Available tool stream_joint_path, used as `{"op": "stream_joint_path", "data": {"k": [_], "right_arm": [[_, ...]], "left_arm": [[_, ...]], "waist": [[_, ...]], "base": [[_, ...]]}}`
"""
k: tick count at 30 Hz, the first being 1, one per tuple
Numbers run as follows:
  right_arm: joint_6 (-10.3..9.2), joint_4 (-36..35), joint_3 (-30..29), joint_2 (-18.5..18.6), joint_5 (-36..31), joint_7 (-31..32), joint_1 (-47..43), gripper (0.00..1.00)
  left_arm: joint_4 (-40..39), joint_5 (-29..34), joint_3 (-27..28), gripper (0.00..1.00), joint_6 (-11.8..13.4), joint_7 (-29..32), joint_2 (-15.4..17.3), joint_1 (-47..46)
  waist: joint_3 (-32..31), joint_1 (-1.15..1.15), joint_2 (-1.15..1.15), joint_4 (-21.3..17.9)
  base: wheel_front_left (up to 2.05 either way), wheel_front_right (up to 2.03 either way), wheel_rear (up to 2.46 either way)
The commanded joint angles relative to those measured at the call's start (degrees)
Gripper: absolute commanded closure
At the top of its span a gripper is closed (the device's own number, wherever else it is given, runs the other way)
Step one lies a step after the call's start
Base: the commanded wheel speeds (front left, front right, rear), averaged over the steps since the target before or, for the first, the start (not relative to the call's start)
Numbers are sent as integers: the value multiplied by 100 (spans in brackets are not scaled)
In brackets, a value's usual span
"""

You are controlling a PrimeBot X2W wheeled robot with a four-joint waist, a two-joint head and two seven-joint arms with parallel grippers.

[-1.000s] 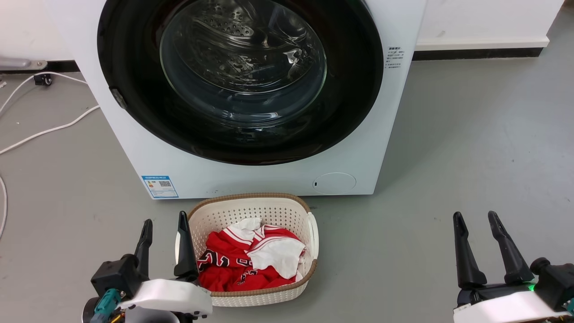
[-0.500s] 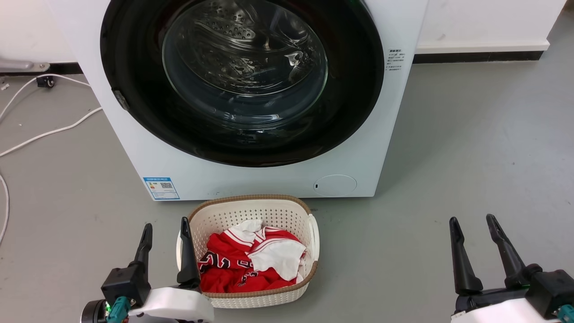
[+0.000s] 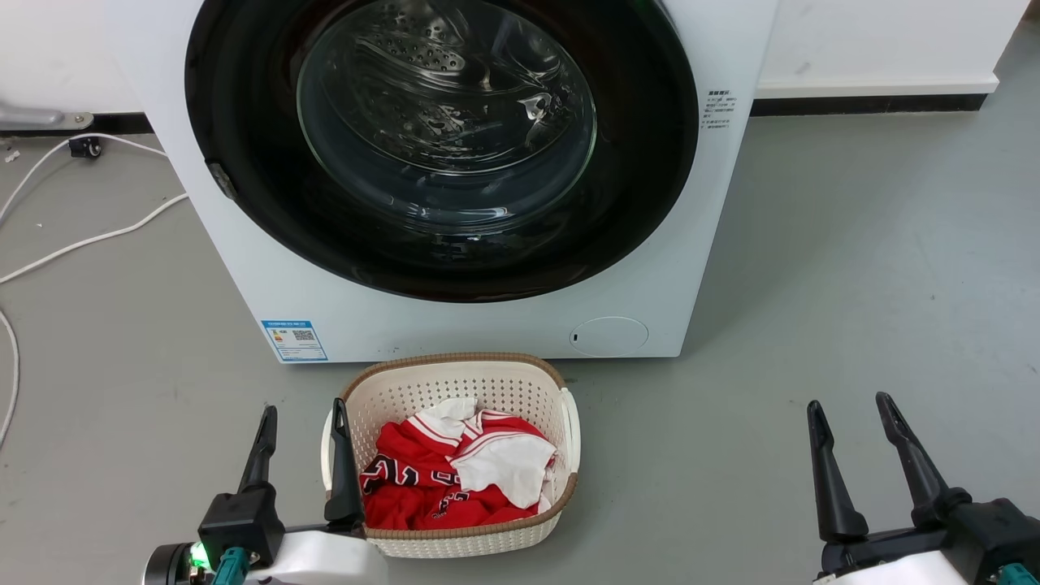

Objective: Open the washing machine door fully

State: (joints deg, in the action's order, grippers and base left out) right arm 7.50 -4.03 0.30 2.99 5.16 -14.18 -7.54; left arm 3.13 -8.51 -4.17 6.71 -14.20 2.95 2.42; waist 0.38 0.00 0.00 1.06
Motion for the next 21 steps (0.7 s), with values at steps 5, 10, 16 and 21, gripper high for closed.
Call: {"op": "stream_joint_path", "data": {"k": [5,10,16,21], "right_arm": [[-2,-57,-7,-21,-244,-97,-108,0],[-2,-38,-34,-21,-209,-105,-82,0],[-2,2,-43,-21,-156,-105,-66,0],[-2,14,-40,-21,-131,-104,-78,0]], "left_arm": [[9,252,-25,0,81,-95,-8,84],[43,264,-41,0,107,-102,-8,81],[104,231,-53,0,124,-102,-8,65],[118,238,-53,0,136,-102,-9,69]], "waist": [[-4,0,0,2],[-1,0,0,3],[3,0,0,9],[2,0,0,17]], "base": [[0,0,0],[0,0,0],[0,0,0],[0,0,0]]}}
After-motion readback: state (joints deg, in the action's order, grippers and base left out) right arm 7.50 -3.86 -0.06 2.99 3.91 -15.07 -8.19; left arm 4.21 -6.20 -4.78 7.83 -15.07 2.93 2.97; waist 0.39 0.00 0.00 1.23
